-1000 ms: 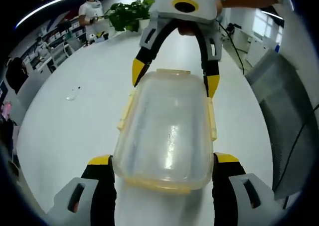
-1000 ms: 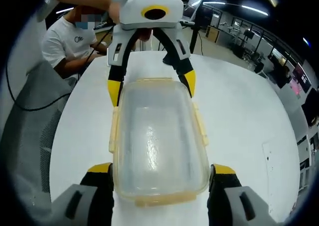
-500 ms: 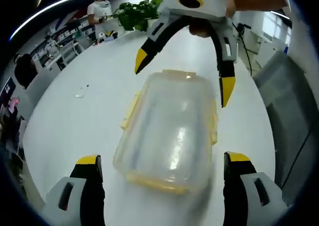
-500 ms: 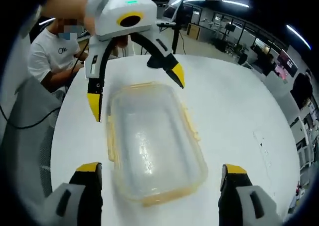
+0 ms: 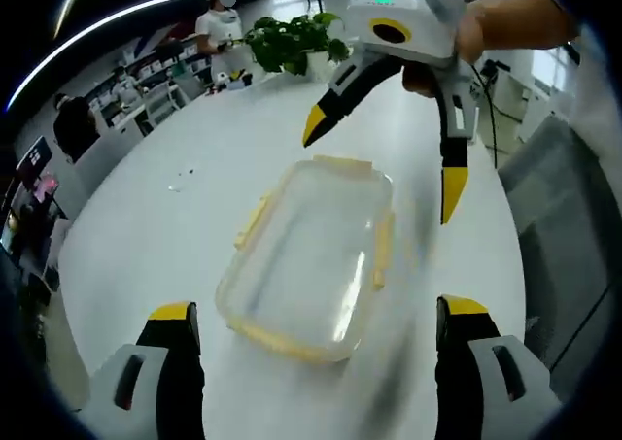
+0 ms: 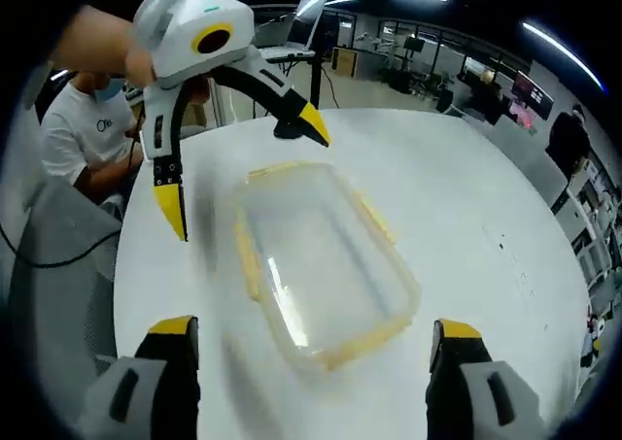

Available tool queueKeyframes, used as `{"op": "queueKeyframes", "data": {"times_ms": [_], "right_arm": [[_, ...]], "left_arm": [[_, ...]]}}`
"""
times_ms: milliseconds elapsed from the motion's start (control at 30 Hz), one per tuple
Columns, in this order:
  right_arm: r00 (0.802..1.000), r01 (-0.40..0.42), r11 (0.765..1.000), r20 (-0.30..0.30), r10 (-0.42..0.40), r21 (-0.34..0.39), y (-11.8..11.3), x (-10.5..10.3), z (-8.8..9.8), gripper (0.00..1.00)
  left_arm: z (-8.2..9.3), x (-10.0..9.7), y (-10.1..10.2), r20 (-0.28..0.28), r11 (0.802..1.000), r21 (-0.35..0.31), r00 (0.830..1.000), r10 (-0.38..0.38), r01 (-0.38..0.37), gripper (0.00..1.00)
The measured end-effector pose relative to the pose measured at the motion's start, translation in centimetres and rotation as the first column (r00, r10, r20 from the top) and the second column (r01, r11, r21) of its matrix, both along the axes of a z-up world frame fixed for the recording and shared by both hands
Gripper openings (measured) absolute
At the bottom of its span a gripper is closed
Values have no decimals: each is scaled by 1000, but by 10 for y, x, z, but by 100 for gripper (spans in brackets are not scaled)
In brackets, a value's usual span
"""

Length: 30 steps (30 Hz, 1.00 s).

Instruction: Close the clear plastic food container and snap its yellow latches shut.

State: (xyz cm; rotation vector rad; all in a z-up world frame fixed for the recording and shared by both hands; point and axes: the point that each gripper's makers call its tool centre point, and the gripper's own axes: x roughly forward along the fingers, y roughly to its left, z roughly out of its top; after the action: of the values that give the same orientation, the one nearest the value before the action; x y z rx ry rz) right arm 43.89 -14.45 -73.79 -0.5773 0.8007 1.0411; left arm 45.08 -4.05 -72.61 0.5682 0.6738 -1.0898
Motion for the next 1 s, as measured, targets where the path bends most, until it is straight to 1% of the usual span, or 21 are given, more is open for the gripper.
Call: {"op": "queueKeyframes", "data": {"times_ms": [67,133,233,267,333,400,467,500,533,567,600,733,833,900,933,1000], "right_arm": [[1000,17,1000,2,-17,5,-2,-2,2,99],[999,43,999,5,-43,16,-4,-4,6,99],[998,55,998,14,-55,23,-6,-12,11,99],[998,54,998,20,-54,21,-7,-14,13,99],[998,60,998,29,-61,20,-8,-17,16,99],[997,68,997,43,-69,33,-8,-20,22,99],[995,85,995,50,-87,47,-9,-24,26,99],[995,88,995,44,-90,57,-9,-28,27,99],[995,94,993,37,-96,64,-9,-30,28,99],[994,98,993,35,-101,65,-9,-34,28,99],[993,103,993,45,-106,64,-11,-37,30,99],[991,117,989,54,-122,90,-11,-52,40,99],[989,119,988,73,-127,100,-11,-59,46,99],[987,126,985,85,-136,114,-11,-66,52,99],[986,127,985,89,-138,119,-11,-71,55,99],[987,123,984,91,-136,127,-12,-78,58,99]], "left_arm": [[2,-4,2,-18,999,-27,999,42,-43,99],[5,-9,6,-14,998,-29,998,61,-62,99],[9,-16,10,-9,997,-29,997,74,-74,99],[11,-18,12,1,997,-29,997,78,-78,99],[13,-23,13,0,996,-32,997,81,-81,99],[15,-29,16,0,996,-25,996,88,-88,99],[21,-32,17,17,995,-31,995,99,-98,99],[23,-33,20,25,991,-27,991,128,-128,99],[23,-36,23,19,990,-11,990,139,-138,99],[25,-39,21,16,991,-18,991,136,-136,99],[31,-45,17,11,988,-52,990,144,-143,99],[37,-58,20,23,985,-57,986,167,-165,99],[41,-69,21,17,982,-64,984,178,-177,99],[46,-75,23,31,979,-72,981,191,-188,99],[50,-79,26,38,976,-75,977,209,-206,99],[54,-84,28,45,973,-93,975,217,-212,99]]}}
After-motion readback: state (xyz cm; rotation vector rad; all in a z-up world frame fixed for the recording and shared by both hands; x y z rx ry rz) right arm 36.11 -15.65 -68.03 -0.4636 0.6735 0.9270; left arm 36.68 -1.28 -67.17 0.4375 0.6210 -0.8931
